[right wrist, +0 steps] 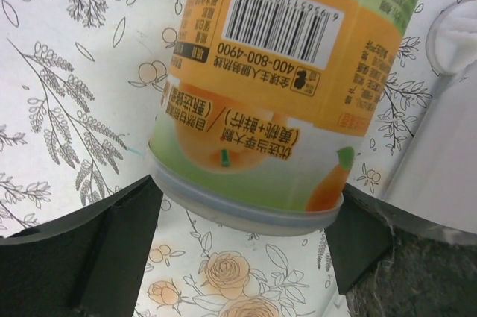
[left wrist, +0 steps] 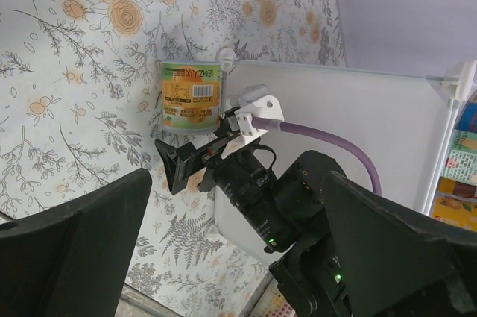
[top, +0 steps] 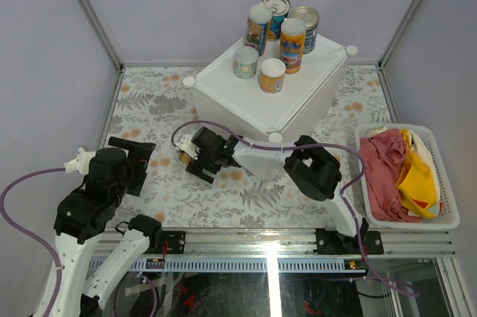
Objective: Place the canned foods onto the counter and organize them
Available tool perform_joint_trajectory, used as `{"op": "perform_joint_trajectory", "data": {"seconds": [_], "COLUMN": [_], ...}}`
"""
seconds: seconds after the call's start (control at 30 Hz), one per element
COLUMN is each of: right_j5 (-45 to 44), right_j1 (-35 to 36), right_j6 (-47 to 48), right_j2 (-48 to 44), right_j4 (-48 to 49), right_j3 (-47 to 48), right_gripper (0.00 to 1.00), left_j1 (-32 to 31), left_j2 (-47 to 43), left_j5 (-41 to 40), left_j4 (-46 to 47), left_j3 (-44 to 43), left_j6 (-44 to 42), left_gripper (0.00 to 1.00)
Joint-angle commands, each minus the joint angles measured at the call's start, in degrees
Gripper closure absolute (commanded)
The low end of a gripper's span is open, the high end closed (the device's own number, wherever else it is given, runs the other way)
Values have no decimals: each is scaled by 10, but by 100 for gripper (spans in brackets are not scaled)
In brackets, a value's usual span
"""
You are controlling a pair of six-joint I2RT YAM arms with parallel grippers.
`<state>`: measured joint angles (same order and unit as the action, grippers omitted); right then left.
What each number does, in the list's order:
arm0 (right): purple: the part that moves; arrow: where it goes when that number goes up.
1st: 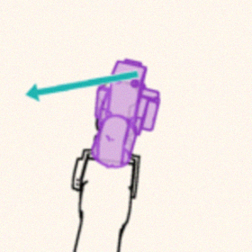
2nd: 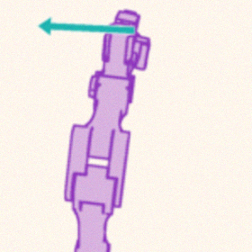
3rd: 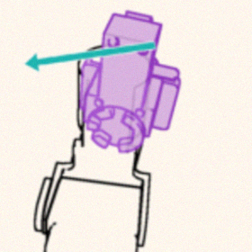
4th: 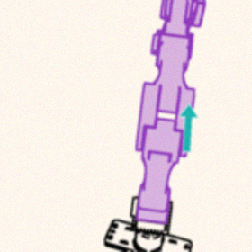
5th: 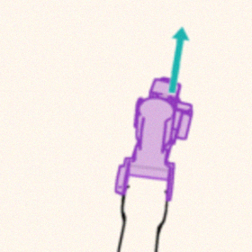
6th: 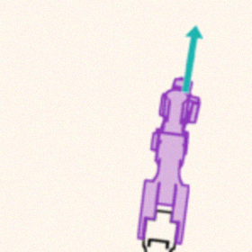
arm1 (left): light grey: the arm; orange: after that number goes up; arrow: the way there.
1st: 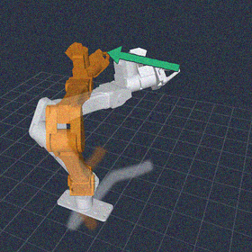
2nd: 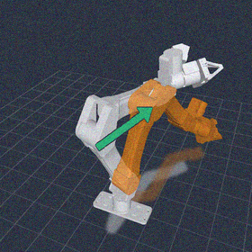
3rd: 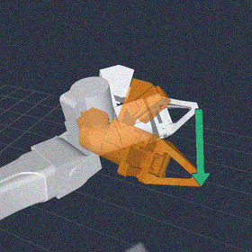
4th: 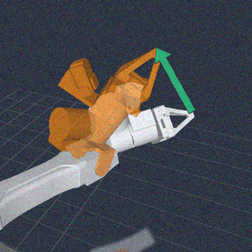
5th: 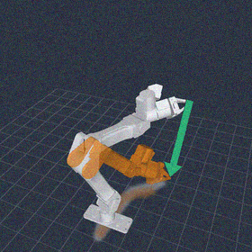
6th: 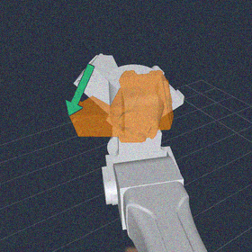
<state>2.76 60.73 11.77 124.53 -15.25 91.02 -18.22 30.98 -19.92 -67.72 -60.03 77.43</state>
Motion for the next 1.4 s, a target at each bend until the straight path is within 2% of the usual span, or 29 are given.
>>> {"op": "perform_joint_trajectory", "data": {"seconds": [0.0,0.17,0.5,0.63,0.83,0.9,1.1,1.37], "right_j5": [11,-11,-61,-77,-88,-93,-96,-84], "right_j1": [6,11,18,21,25,26,32,52], "right_j6": [-66,-113,-141,-143,-136,-132,-128,-123], "right_j2": [-33,-38,-39,-35,-49,-63,-97,-85], "right_j4": [54,92,132,129,115,108,54,-137], "right_j3": [-9,-18,-18,-16,-22,-24,3,126], "right_gripper": [9,7,7,13,29,32,35,38], "left_j1": [4,4,4,4,3,3,1,0], "left_j2": [-6,-8,-13,-13,-13,-13,-13,-13], "left_j5": [-3,-2,-5,-9,-16,-15,-17,-15], "left_j4": [0,-3,-12,-14,-16,-13,-4,3], "left_j3": [-1,-7,-15,-18,-21,-19,-15,-15], "left_j6": [10,6,3,2,-1,0,-2,-8], "left_gripper": [3,3,3,3,3,3,3,3]}}
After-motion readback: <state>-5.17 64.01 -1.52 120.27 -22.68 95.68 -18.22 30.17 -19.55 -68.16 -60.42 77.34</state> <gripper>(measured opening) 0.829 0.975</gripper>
